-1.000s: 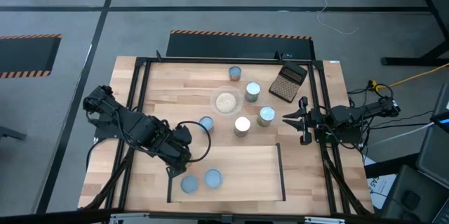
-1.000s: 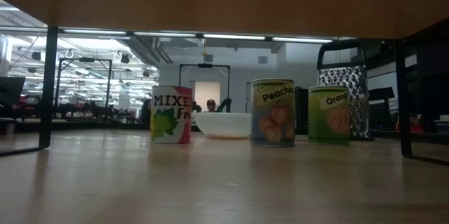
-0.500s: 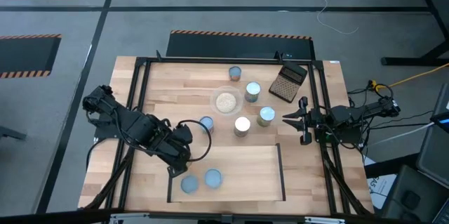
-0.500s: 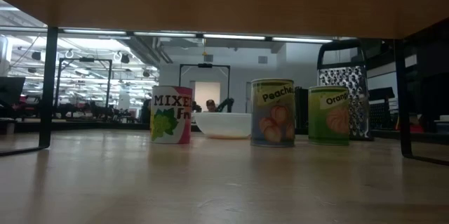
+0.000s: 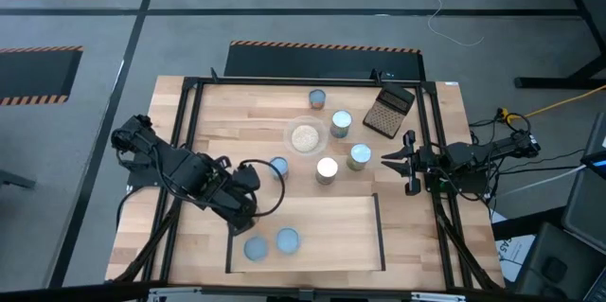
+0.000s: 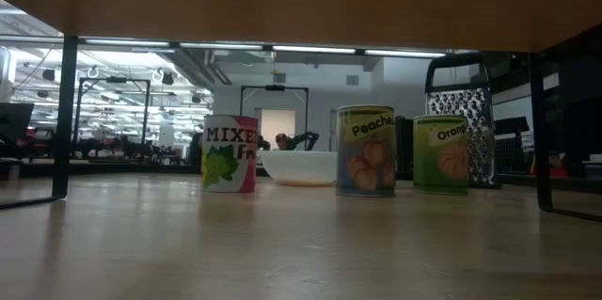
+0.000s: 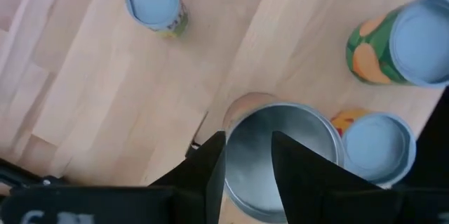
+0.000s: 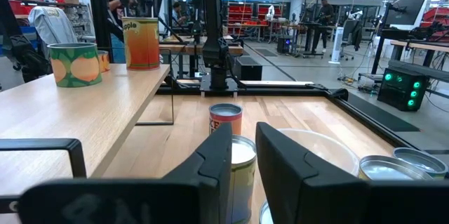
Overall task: Pick and place cans onto a shelf
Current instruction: Adjust the canned pineapple on the shelf
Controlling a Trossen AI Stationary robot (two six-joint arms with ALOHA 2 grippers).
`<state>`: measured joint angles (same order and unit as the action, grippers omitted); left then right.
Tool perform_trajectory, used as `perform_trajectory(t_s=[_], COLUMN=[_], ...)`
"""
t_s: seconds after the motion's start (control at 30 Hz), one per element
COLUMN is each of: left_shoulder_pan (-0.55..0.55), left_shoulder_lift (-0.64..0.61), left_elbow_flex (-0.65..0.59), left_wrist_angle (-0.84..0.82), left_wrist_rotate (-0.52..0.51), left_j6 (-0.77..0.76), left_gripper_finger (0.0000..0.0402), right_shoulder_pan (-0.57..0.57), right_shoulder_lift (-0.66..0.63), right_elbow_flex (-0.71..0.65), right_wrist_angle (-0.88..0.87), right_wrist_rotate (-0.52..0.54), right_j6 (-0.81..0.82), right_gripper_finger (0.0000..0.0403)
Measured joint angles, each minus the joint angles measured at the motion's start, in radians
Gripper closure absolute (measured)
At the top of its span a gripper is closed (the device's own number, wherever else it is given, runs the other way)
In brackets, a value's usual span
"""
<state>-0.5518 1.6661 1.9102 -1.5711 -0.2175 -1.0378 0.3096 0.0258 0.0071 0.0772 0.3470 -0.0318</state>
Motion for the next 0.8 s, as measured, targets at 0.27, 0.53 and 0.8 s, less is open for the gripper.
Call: perform_trajectory(t_s=[0.27,0.53,0.8], left_shoulder_pan=[0.025,0.046,0.046], left_shoulder_lift=[0.000,0.000,0.003], left_elbow_flex=[-0.025,-0.042,-0.043], left_wrist_angle=[0.000,0.000,0.000], left_wrist_rotate=[0.006,0.029,0.051], left_j6=[0.016,0.054,0.081], left_gripper_finger=[0.0294,0.0294,0.0294], right_shoulder_pan=[0.000,0.000,0.000], right_shoulder_lift=[0.000,0.000,0.000], right_elbow_flex=[0.000,0.000,0.000], right_wrist_angle=[0.000,0.000,0.000], right_wrist_rotate=[0.000,0.000,0.000], right_j6=[0.000,0.000,0.000], right_gripper_finger=[0.0331,0.0331,0.0331])
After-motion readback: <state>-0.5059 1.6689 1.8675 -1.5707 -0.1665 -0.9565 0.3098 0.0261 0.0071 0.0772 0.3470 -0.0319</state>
